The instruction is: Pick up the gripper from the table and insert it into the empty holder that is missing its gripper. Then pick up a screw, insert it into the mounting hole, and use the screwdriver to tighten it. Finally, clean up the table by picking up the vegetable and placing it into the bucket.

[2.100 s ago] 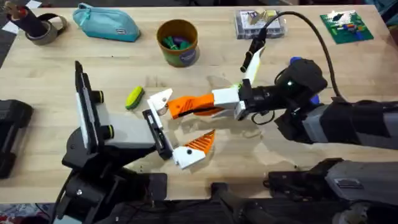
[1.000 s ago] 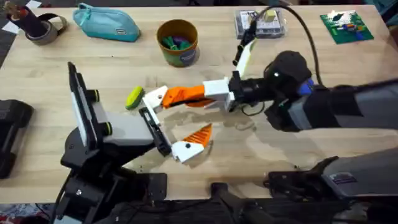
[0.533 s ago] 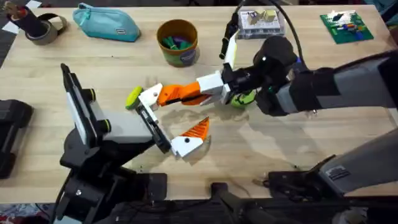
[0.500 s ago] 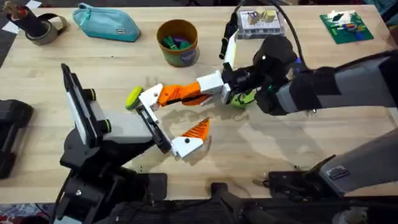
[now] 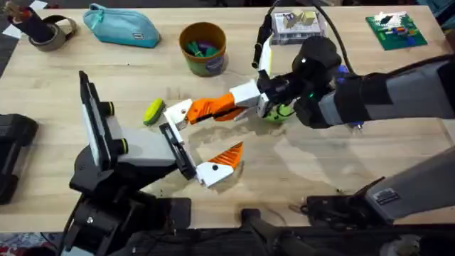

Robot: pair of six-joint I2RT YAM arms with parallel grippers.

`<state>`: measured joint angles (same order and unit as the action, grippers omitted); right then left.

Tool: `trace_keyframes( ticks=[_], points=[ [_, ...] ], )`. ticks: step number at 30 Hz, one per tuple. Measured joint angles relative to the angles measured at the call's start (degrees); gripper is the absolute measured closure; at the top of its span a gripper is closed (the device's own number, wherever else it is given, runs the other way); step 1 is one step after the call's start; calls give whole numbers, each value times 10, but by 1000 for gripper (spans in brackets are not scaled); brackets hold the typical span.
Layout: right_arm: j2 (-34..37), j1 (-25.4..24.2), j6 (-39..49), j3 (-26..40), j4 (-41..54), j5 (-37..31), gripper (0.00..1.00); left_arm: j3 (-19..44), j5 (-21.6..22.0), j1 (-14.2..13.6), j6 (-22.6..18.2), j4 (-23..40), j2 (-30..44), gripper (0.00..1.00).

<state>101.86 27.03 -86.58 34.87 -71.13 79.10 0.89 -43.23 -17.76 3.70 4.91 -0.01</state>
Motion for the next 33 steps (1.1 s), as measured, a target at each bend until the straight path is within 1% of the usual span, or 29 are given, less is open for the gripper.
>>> trace_keyframes(
  ticks=[9,20,29,33],
  points=[
    [0,4,13,0,0,-19,984,0,7,0,0,0,0,8],
    [0,-3,13,4,4,-1,984,0,-7,0,0,0,0,8],
    [0,-3,15,5,4,-11,985,0,-7,0,0,0,0,8],
    [2,-2,16,5,-16,-14,984,0,-6,0,-2,0,0,8]
  ],
)
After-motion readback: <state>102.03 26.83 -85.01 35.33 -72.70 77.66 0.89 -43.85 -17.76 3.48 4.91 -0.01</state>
